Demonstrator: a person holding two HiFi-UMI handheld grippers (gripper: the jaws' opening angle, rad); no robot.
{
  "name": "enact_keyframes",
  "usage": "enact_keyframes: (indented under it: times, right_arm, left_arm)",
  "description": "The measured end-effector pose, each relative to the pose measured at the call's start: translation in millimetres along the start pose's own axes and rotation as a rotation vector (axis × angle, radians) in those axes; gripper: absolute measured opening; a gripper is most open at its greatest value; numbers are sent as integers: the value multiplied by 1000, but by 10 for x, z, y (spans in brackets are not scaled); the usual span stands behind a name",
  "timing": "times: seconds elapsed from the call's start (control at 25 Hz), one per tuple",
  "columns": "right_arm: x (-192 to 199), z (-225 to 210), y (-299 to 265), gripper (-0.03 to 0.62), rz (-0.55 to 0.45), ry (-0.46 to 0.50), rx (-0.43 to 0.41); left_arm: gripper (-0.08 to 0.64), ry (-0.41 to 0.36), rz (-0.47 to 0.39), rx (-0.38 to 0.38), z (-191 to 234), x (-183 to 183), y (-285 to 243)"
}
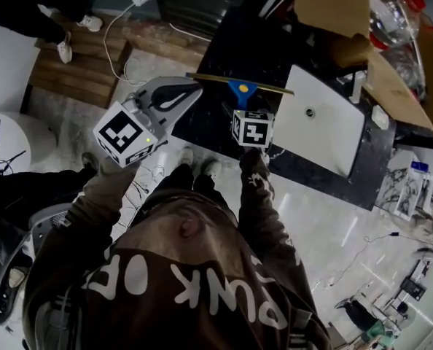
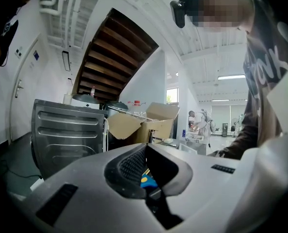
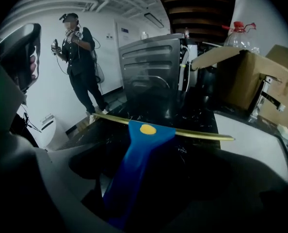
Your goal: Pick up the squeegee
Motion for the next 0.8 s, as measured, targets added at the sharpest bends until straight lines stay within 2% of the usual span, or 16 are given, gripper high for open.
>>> enact_keyframes:
  times: [0.08, 0.24, 0.32, 0.48, 0.56, 0.8]
  right_arm:
    - [40, 13, -36, 491, 45, 7, -19]
    - [45, 18, -43, 477, 56, 5, -22]
    - [28, 62, -41, 449, 70, 23, -36]
    - [27, 199, -13, 275, 93, 62, -59]
    - [43, 204, 9, 227, 98, 64, -60]
    - [110, 131, 110, 153, 140, 84, -62]
  left_arm:
    - [3, 1, 1, 2, -2, -2, -33]
    - [3, 0, -2, 13, -3, -13, -90]
    - [3, -2, -2, 17, -7, -19, -103]
    - [3, -8, -1, 19, -14, -36, -99]
    - [3, -12, -1, 15, 1, -56, -77]
    - [3, -16, -4, 0, 59, -93, 6]
Point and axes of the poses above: the fingertips, and each gripper's own axes: y backward along the fingers, z to its left, x out of its underside, the point moved 4 cm from there along y, backward along the fingers, and after that the axes turned 1 degree about -x, right-handed, at the moved point
